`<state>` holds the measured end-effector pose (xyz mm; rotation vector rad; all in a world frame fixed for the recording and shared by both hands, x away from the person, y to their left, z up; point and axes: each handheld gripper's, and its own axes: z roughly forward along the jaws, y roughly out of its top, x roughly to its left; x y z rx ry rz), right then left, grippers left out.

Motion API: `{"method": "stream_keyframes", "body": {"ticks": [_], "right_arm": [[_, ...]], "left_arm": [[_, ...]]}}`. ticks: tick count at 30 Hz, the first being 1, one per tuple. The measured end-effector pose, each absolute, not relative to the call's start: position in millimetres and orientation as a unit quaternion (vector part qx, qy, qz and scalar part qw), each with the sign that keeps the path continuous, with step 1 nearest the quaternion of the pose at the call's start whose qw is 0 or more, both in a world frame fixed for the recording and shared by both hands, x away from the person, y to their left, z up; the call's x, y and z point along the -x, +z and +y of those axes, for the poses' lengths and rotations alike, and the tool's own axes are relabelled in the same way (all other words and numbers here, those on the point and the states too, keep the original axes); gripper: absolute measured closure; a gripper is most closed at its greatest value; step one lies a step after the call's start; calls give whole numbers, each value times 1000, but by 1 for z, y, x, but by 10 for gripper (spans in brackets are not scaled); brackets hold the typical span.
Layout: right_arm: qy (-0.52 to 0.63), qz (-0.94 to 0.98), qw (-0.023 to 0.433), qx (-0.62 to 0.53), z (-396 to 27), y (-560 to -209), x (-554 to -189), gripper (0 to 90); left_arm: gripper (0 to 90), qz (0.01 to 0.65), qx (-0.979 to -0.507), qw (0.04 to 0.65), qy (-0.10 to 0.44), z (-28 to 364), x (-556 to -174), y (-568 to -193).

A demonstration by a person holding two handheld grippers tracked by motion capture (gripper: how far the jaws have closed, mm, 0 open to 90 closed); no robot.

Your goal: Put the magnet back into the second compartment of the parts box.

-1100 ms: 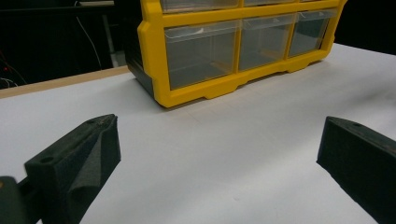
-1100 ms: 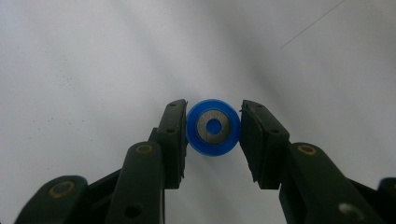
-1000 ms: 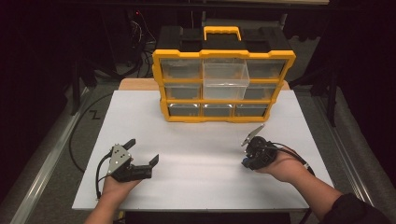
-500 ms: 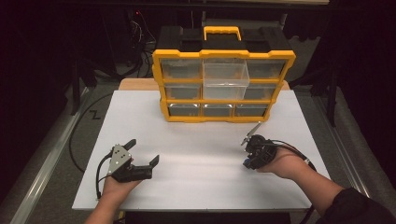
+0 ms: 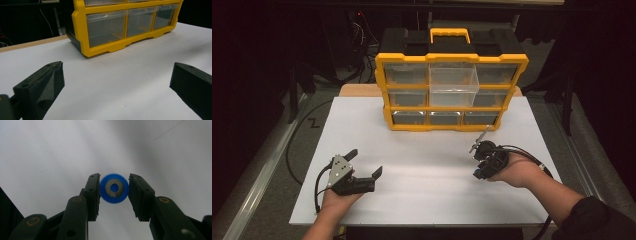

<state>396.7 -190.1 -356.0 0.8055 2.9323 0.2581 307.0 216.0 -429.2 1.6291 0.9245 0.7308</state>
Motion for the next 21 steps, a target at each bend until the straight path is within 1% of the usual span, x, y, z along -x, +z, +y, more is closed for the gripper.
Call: {"method": "stream_keyframes", "body": {"ticks": [7,21], "right_arm": [[76,961,40,-262,-190,-344,-397,643],[70,965,46,-250,-191,-315,-400,643]], "left_arm": [[0,388,-685,535,307,216,-307,-429],[0,388,-685,535,307,216,-307,-429]]}}
